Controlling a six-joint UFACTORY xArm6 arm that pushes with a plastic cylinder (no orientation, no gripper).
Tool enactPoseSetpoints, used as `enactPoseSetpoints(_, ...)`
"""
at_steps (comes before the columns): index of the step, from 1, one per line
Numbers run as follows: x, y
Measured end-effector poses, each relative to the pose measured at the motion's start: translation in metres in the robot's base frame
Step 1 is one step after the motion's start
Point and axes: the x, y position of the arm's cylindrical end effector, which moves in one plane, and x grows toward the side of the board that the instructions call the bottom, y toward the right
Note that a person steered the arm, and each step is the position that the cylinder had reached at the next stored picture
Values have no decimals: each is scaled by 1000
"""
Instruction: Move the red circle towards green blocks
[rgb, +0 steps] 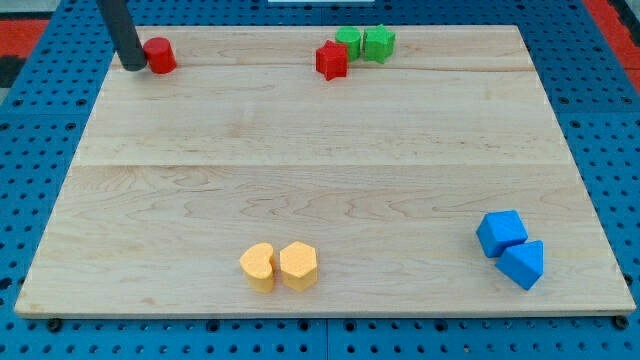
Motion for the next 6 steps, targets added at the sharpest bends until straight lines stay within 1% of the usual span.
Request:
enactPoseSetpoints(1, -9, 24)
enactPoseSetpoints(2, -24, -9)
enactPoseSetpoints(3, -31, 25)
enactPoseSetpoints(4, -31, 85)
enactPoseSetpoints(5, -29, 131)
enactPoseSetpoints(6, -37, 158)
